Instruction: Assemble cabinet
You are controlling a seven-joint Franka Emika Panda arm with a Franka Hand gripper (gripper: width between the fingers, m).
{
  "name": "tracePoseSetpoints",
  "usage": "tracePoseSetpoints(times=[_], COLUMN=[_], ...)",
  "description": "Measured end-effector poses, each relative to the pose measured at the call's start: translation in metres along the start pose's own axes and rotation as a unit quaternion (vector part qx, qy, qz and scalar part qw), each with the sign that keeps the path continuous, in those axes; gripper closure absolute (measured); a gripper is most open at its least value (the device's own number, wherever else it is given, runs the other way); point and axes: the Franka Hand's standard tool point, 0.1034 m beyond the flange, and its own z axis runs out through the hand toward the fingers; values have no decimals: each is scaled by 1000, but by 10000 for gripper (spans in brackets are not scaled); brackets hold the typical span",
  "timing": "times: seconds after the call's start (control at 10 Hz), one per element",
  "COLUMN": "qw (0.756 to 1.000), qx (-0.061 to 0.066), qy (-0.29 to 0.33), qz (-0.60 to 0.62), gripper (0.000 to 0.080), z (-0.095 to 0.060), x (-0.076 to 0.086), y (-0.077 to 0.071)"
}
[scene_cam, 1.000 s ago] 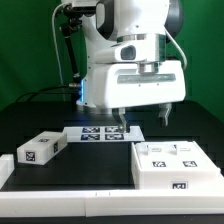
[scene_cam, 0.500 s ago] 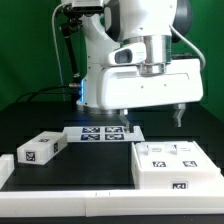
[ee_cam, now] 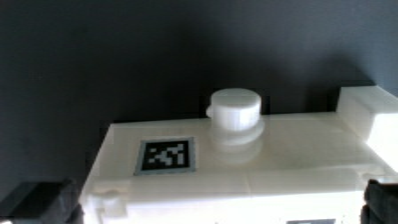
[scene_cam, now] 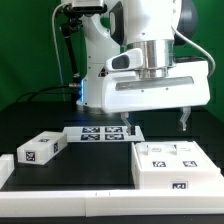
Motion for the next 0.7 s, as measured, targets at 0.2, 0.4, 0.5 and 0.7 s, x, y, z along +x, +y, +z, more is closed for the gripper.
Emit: tracePoseSetpoints(times=[0.2, 0.4, 0.5, 0.7], qw=[1000, 1000, 1000, 1000], qx=[1, 1, 3, 4], qy=[1, 0, -1, 1], qz=[-7, -6, -2, -12], gripper=[2, 2, 2, 2], z=[4, 23, 29, 37], x=[-2, -11, -14, -16], y=[-2, 1, 0, 0])
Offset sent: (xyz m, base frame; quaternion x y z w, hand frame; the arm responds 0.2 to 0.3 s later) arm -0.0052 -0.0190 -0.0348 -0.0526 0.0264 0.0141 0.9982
